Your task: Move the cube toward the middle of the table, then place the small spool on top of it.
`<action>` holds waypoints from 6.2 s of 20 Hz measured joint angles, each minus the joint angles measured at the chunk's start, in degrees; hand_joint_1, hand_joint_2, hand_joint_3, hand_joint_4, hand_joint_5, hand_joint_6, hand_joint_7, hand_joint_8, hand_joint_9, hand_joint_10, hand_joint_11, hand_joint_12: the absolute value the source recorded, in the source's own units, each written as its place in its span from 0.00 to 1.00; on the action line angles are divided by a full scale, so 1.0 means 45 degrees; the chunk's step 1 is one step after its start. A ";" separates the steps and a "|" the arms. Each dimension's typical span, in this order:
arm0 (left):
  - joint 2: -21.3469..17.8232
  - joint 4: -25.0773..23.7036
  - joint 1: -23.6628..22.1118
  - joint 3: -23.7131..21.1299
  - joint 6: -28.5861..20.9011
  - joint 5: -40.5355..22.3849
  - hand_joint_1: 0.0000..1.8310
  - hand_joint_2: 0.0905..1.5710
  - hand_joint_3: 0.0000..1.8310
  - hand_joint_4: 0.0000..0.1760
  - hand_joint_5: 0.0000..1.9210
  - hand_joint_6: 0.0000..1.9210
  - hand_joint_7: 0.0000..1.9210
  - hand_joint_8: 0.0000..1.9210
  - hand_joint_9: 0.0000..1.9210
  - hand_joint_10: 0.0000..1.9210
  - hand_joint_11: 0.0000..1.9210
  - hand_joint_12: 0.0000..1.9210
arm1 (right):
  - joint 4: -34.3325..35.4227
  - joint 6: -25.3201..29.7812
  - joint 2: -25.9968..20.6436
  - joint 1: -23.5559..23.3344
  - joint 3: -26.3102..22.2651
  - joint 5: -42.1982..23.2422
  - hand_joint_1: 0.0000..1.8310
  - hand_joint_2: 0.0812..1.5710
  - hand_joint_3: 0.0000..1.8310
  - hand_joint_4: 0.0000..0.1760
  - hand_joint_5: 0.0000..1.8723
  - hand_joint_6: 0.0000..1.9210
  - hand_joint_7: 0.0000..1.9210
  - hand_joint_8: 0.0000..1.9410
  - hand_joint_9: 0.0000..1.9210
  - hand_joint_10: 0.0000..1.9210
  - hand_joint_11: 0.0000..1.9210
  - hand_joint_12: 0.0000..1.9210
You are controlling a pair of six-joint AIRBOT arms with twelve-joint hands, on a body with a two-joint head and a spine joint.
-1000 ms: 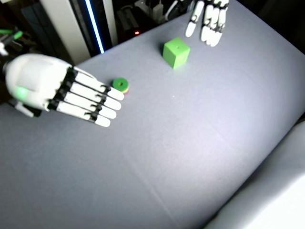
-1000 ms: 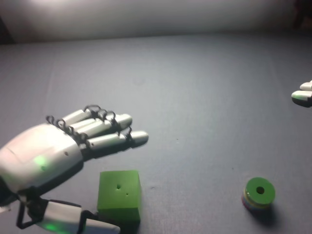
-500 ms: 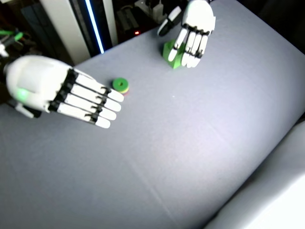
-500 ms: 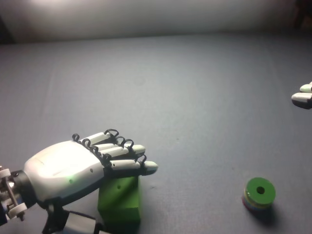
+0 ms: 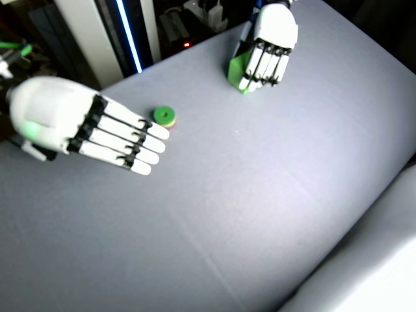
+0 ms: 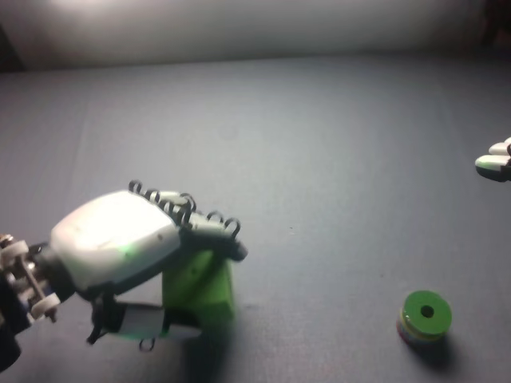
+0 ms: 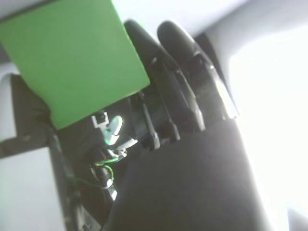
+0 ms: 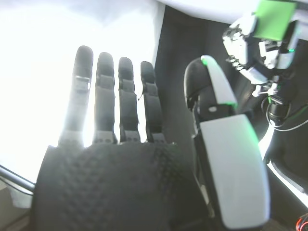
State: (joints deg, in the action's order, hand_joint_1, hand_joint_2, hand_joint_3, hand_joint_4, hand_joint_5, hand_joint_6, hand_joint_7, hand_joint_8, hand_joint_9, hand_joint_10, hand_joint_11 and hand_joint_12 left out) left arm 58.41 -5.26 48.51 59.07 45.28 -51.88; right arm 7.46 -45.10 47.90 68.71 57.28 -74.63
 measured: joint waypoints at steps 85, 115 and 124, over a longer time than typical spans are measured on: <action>-0.2856 0.1753 0.1690 -0.1685 0.0743 -0.3249 0.41 0.62 0.00 0.87 0.06 0.00 0.04 0.00 0.04 0.00 0.00 0.15 | -0.6829 0.1982 0.2006 -0.4265 0.1515 0.6654 0.63 0.68 0.00 0.00 0.54 0.48 0.53 0.44 0.60 0.60 0.58 0.79; -0.2535 0.1982 0.1812 -0.1496 0.0622 -0.3172 0.47 0.61 0.00 0.69 0.06 0.00 0.04 0.00 0.03 0.00 0.01 0.04 | -0.6756 0.1676 0.5105 -0.9039 0.4483 0.7087 0.65 0.66 0.00 0.00 0.59 0.39 0.53 0.53 0.49 0.71 0.40 0.94; -0.2526 0.1996 0.1812 -0.1443 0.0588 -0.3254 0.47 0.62 0.00 0.51 0.07 0.00 0.05 0.00 0.03 0.00 0.02 0.06 | -0.7028 0.1676 0.5450 -0.9044 0.4765 0.7820 0.65 0.63 0.00 0.00 0.63 0.33 0.50 0.63 0.45 0.84 0.35 1.00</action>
State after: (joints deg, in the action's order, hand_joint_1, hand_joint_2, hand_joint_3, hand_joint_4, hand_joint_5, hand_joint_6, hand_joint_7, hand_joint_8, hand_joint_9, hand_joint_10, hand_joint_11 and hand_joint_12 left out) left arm 47.05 3.73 56.66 52.58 47.92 -66.52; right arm -24.16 -37.56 72.42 28.01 78.72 -39.44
